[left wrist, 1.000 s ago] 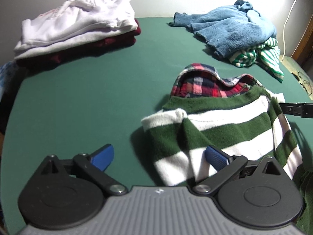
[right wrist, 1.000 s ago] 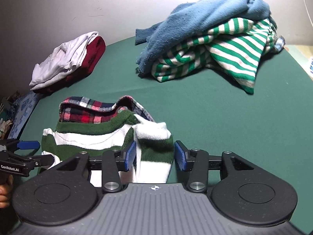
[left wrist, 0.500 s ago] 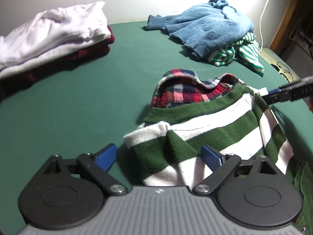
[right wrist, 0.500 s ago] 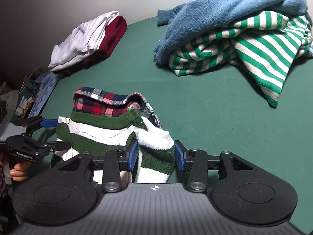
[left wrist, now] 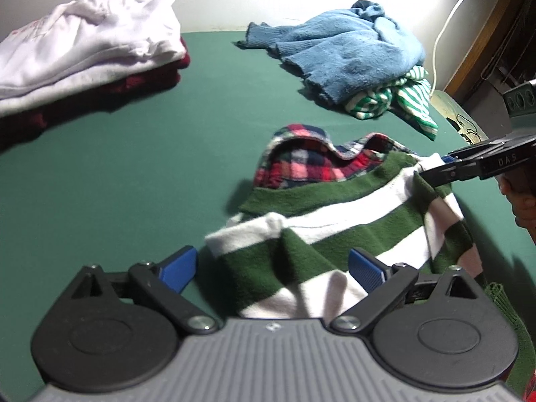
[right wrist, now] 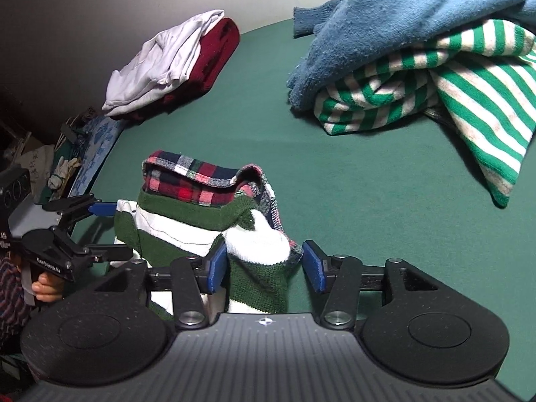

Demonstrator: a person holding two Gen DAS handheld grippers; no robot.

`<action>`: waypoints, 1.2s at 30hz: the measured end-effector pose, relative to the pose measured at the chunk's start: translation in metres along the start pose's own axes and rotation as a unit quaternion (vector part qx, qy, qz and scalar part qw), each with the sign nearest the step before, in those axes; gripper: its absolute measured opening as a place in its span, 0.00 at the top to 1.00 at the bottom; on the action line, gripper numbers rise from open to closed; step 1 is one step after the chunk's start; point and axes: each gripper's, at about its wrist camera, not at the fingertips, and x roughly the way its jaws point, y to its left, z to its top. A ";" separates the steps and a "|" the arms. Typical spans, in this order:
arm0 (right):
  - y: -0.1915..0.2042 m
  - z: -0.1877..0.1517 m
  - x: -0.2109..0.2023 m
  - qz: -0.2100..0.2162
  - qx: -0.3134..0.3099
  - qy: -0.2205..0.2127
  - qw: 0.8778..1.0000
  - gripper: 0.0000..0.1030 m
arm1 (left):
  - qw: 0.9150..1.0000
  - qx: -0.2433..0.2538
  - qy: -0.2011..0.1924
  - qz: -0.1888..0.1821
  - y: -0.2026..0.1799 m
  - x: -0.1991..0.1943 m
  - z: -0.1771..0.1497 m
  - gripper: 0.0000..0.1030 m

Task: Fold clothes
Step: 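Open the right tool and move both tools to the folded bundle edge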

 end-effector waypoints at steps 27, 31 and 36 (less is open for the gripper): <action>-0.010 0.001 -0.024 0.026 0.008 0.016 0.999 0.45 | 0.996 -0.055 0.013 -0.064 0.021 -0.006 0.004 0.17; -0.015 0.000 -0.024 0.043 0.025 0.011 0.999 0.38 | 0.996 -0.057 0.014 -0.066 0.021 -0.003 0.007 0.12; -0.013 0.003 -0.008 0.043 0.033 0.018 0.998 0.37 | 0.998 -0.032 0.013 -0.051 0.013 0.003 0.012 0.11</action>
